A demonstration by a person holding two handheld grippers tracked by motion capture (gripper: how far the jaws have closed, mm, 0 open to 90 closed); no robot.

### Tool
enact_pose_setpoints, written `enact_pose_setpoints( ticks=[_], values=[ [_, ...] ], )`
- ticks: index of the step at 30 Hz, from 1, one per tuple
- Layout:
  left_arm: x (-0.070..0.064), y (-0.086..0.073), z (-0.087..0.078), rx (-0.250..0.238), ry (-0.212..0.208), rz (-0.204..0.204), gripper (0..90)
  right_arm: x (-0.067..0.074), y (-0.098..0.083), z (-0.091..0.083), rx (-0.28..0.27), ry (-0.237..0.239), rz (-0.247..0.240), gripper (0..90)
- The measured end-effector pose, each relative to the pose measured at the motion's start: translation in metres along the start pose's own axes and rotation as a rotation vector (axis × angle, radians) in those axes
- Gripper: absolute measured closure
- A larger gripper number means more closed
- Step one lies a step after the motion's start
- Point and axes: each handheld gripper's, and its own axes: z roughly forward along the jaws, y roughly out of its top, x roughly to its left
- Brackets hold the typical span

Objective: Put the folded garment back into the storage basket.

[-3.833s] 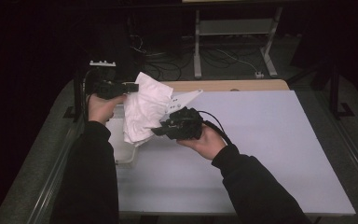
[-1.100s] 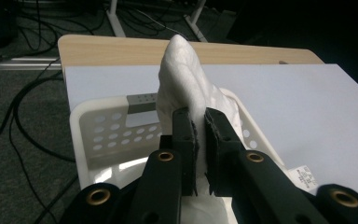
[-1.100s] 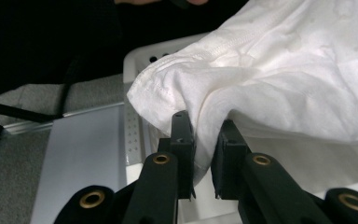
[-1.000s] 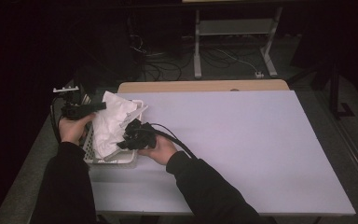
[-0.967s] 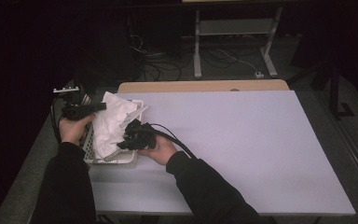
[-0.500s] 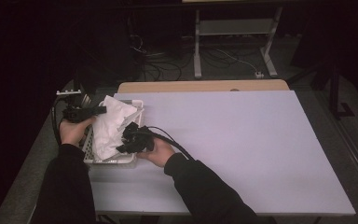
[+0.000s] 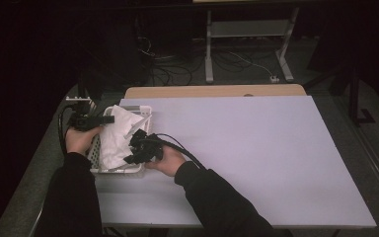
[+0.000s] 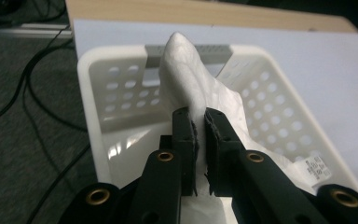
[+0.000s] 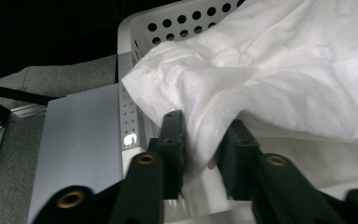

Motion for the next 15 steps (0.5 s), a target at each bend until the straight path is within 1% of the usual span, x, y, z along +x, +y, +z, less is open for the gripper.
enact_pose_setpoints(
  ticks=[2, 3, 4, 5, 6, 7, 8, 9, 10, 11, 12, 13, 14, 15],
  values=[
    [0.0, -0.001, 0.001, 0.018, 0.007, -0.005, 81.2, 0.001, 0.0, -0.002, 0.003, 0.001, -0.003, 61.6],
    [0.0, -0.001, 0.001, 0.032, 0.011, -0.008, 80.2, 0.001, 0.001, -0.004, 0.004, 0.007, 0.002, 58.1],
    [0.0, -0.001, 0.001, 0.032, 0.011, -0.008, 77.9, 0.001, 0.001, -0.004, 0.004, 0.007, 0.002, 58.1],
    [0.0, -0.001, -0.001, 0.037, 0.02, -0.021, 73.2, 0.0, 0.002, -0.01, -0.004, 0.015, 0.011, 47.4],
    [-0.001, -0.001, -0.003, 0.031, 0.015, -0.026, 69.3, 0.0, 0.003, -0.013, -0.009, 0.018, 0.018, 43.8],
    [-0.002, -0.001, -0.004, 0.023, 0.006, -0.027, 68.6, -0.001, 0.004, -0.017, -0.014, 0.021, 0.026, 41.3],
    [-0.002, -0.001, -0.004, 0.023, 0.006, -0.027, 65.8, -0.001, 0.004, -0.017, -0.014, 0.021, 0.026, 41.3],
    [-0.002, -0.001, -0.004, 0.023, 0.006, -0.027, 65.8, -0.002, 0.004, -0.02, -0.021, 0.025, 0.036, 41.3],
    [-0.006, 0.0, -0.01, 0.013, 0.013, -0.019, 58.7, -0.004, 0.005, -0.025, -0.029, 0.027, 0.042, 32.7],
    [-0.007, 0.0, -0.011, 0.005, 0.01, -0.019, 56.1, -0.006, 0.004, -0.028, -0.034, 0.028, 0.044, 30.0],
    [-0.008, 0.0, -0.013, -0.003, 0.004, -0.021, 50.7, -0.007, 0.004, -0.032, -0.041, 0.029, 0.05, 26.8],
    [-0.008, 0.0, -0.013, -0.003, 0.004, -0.021, 46.9, -0.007, 0.004, -0.032, -0.041, 0.029, 0.05, 26.8],
    [-0.011, 0.0, -0.016, -0.025, -0.002, -0.019, 46.9, -0.008, 0.003, -0.035, -0.049, 0.032, 0.056, 22.6],
    [-0.013, -0.001, -0.017, -0.038, -0.007, -0.015, 40.3, -0.01, 0.001, -0.041, -0.056, 0.025, 0.07, 15.0]
  ],
)
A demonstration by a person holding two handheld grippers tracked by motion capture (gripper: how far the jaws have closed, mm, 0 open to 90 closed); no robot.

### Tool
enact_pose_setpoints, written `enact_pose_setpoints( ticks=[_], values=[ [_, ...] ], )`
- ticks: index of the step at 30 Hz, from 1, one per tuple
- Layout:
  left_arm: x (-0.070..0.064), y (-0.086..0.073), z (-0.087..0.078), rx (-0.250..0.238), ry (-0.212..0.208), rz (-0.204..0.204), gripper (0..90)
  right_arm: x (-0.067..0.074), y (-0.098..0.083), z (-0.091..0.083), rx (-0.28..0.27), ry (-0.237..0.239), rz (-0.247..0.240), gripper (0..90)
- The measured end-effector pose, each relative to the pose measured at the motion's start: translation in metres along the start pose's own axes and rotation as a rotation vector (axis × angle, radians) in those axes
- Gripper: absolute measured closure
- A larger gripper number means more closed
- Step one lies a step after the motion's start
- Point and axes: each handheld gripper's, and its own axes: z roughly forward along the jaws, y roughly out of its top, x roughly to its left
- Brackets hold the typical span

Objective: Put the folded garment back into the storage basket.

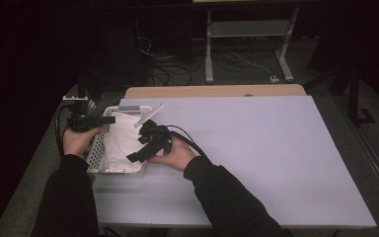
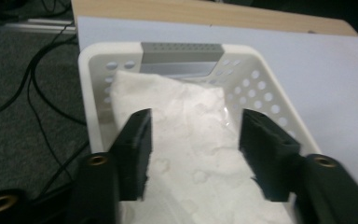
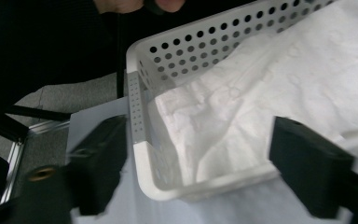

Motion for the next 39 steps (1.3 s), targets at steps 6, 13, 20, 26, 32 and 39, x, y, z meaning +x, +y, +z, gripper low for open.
enact_pose_setpoints(
  ticks=[6, 13, 20, 26, 32, 39],
  values=[
    [-0.007, -0.002, -0.004, -0.052, -0.026, 0.009, 21.1, -0.006, -0.006, -0.013, -0.031, -0.007, 0.026, 3.8],
    [-0.024, -0.003, -0.004, -0.089, -0.068, 0.044, 0.0, -0.015, -0.016, -0.035, -0.064, -0.03, 0.05, 0.2],
    [-0.033, -0.006, 0.0, -0.09, -0.103, 0.062, 0.0, -0.021, -0.022, -0.047, -0.084, -0.04, 0.059, 0.0],
    [-0.044, -0.009, -0.001, -0.101, -0.088, 0.101, 0.0, -0.027, -0.03, -0.067, -0.102, -0.071, 0.061, 0.0],
    [-0.051, -0.01, -0.002, -0.107, -0.079, 0.119, 0.0, -0.03, -0.033, -0.075, -0.105, -0.087, 0.061, 0.0],
    [-0.062, -0.016, -0.003, -0.127, -0.09, 0.147, 0.0, -0.039, -0.046, -0.1, -0.113, -0.135, 0.081, 0.0]
  ],
)
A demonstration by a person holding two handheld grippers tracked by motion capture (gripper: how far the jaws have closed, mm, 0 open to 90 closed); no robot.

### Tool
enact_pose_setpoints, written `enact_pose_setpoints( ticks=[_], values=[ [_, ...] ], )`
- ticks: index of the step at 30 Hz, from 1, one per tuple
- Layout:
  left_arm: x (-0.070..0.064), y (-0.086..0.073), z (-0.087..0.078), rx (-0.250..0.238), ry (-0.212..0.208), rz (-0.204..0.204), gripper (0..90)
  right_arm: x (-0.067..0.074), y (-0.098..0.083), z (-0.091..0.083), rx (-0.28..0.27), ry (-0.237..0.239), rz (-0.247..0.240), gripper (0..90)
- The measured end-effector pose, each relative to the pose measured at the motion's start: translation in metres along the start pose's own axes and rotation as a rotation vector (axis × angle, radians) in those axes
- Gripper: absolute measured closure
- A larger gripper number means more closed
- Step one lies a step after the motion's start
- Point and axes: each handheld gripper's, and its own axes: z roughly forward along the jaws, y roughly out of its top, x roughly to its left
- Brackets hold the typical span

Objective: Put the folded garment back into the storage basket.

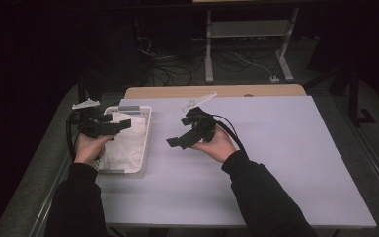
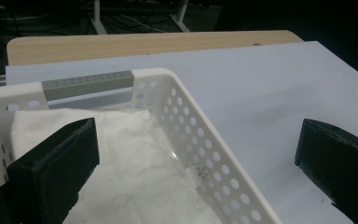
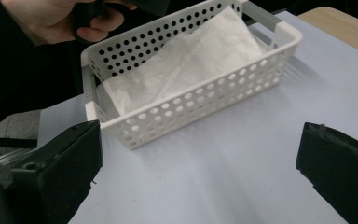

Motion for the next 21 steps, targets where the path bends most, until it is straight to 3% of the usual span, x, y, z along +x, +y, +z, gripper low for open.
enact_pose_setpoints(
  ticks=[21],
  values=[
    [-0.022, -0.014, -0.012, -0.045, 0.006, 0.045, 0.0, -0.028, -0.032, -0.043, -0.024, -0.076, 0.031, 0.0]
  ],
)
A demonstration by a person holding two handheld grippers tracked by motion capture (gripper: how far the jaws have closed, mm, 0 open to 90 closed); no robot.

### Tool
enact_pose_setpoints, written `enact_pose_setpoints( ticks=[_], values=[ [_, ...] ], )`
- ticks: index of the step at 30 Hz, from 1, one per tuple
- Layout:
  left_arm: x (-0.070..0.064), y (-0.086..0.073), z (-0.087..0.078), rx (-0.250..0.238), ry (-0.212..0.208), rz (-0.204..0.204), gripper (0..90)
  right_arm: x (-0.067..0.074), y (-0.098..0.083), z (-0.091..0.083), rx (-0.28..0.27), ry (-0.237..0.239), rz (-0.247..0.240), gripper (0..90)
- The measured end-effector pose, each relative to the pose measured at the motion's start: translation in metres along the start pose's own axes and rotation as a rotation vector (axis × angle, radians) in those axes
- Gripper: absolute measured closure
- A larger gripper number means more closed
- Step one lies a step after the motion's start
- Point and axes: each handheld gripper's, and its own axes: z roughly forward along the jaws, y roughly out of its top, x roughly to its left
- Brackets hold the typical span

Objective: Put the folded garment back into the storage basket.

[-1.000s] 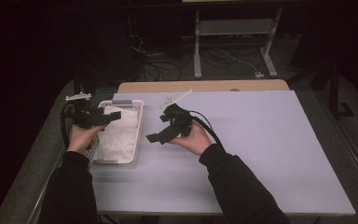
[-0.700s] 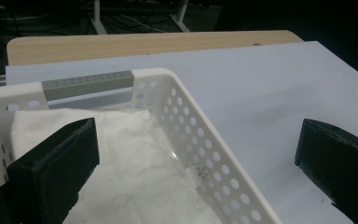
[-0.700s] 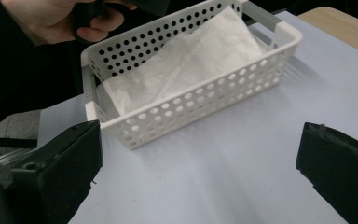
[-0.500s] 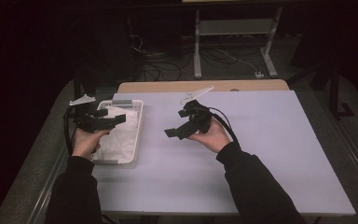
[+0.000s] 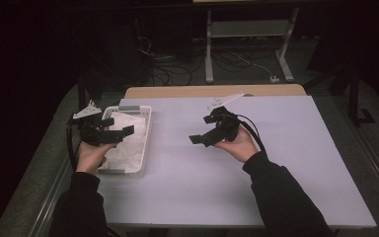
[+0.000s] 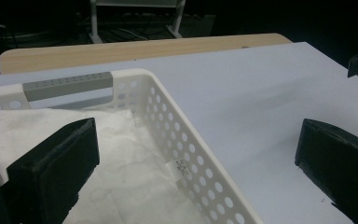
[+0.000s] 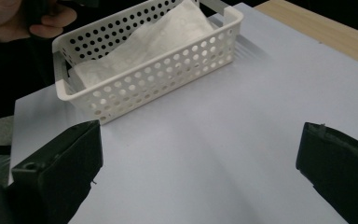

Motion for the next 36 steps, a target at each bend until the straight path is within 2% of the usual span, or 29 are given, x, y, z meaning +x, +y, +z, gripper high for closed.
enact_pose_setpoints(
  ticks=[5, 6, 11, 15, 23, 28, 36],
  values=[
    [-0.003, -0.002, -0.003, -0.013, -0.001, 0.002, 0.0, -0.004, -0.007, -0.006, -0.004, -0.011, 0.006, 0.0],
    [-0.005, -0.005, -0.005, -0.018, 0.005, 0.017, 0.0, -0.007, -0.01, -0.01, -0.001, -0.017, 0.01, 0.0],
    [-0.009, -0.01, -0.007, -0.021, -0.001, 0.021, 0.0, -0.012, -0.018, -0.018, -0.002, -0.032, 0.009, 0.0],
    [-0.01, -0.014, -0.009, -0.026, 0.01, 0.037, 0.0, -0.017, -0.023, -0.024, 0.002, -0.047, 0.009, 0.0],
    [-0.015, -0.022, -0.015, -0.035, 0.011, 0.055, 0.0, -0.022, -0.032, -0.036, -0.009, -0.068, 0.009, 0.0],
    [-0.019, -0.029, -0.021, -0.062, 0.01, 0.06, 0.0, -0.026, -0.038, -0.045, -0.014, -0.084, 0.014, 0.0],
    [-0.022, -0.038, -0.025, -0.061, 0.015, 0.071, 0.0, -0.03, -0.045, -0.053, -0.023, -0.1, 0.017, 0.0]
  ],
)
